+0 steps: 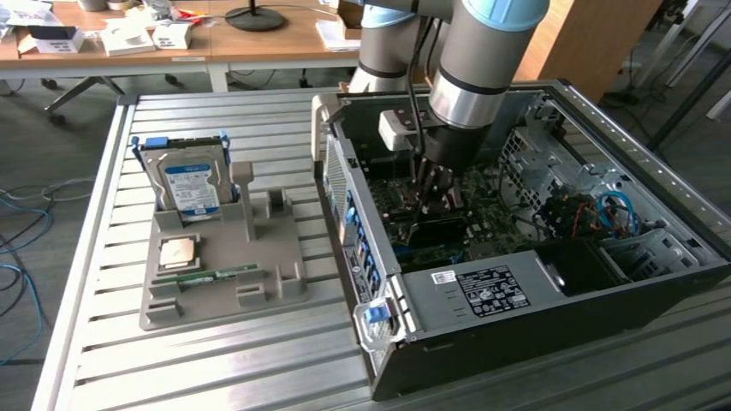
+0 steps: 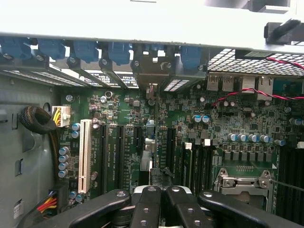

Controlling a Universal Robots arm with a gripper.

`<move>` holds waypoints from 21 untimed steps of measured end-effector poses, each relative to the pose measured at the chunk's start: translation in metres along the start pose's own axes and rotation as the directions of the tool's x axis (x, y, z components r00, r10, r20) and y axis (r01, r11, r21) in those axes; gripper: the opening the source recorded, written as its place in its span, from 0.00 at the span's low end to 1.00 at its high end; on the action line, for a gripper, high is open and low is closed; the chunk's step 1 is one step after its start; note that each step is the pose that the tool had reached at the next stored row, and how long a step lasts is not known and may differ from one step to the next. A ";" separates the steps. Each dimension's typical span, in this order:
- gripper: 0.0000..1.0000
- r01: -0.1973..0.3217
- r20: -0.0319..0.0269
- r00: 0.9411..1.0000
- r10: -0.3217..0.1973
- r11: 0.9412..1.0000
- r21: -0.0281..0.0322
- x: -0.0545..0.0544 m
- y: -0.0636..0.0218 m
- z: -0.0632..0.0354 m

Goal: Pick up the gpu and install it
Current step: 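Press down on the gpu until it lock into place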

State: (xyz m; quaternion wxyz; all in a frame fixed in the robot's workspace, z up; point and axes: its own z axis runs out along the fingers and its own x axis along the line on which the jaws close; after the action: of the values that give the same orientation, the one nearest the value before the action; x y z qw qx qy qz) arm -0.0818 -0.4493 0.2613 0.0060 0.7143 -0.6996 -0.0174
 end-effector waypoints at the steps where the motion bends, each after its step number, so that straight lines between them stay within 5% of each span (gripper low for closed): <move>1: 0.11 0.000 0.000 1.000 0.000 1.000 0.000 0.000 0.0000 0.0000; 21: 0.11 0.001 0.000 1.000 -0.001 1.000 0.001 0.000 0.0006 -0.0001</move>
State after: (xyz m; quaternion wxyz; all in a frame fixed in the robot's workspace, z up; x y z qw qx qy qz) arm -0.0823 -0.4493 0.2614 0.0056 0.7147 -0.6992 -0.0172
